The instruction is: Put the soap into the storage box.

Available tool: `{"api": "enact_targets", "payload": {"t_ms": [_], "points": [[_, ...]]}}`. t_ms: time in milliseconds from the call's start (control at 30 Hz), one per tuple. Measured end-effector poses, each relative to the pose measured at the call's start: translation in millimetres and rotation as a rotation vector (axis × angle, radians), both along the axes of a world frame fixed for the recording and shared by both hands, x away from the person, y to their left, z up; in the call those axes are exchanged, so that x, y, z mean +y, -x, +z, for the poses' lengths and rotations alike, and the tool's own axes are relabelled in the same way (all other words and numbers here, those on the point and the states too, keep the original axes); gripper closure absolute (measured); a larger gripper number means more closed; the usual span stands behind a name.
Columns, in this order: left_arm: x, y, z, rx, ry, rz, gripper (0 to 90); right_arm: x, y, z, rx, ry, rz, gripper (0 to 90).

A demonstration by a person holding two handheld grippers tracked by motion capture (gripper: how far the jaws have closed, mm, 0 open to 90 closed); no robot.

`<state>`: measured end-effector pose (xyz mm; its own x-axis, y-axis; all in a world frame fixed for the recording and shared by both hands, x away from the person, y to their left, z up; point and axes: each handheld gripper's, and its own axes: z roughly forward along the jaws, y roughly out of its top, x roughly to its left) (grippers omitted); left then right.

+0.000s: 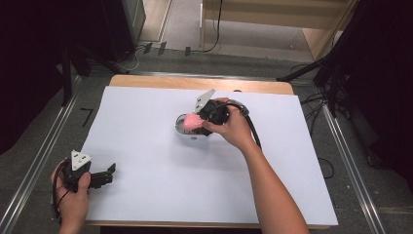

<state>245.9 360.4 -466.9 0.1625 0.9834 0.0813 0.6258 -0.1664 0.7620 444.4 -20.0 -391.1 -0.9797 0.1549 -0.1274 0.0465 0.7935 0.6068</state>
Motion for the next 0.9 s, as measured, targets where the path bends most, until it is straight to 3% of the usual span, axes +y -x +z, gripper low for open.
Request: {"api": "enact_targets", "payload": {"t_ms": [467,900], "points": [[0.0,0.0,-0.1,-0.003,0.003,0.000,0.0,9.1,-11.1,-11.8,0.045,0.026,0.014,38.5],[0.2,-0.1,0.0,-0.001,0.002,-0.001,0.0,9.6,-13.8,-15.4,0.045,0.003,0.018,38.6]]}}
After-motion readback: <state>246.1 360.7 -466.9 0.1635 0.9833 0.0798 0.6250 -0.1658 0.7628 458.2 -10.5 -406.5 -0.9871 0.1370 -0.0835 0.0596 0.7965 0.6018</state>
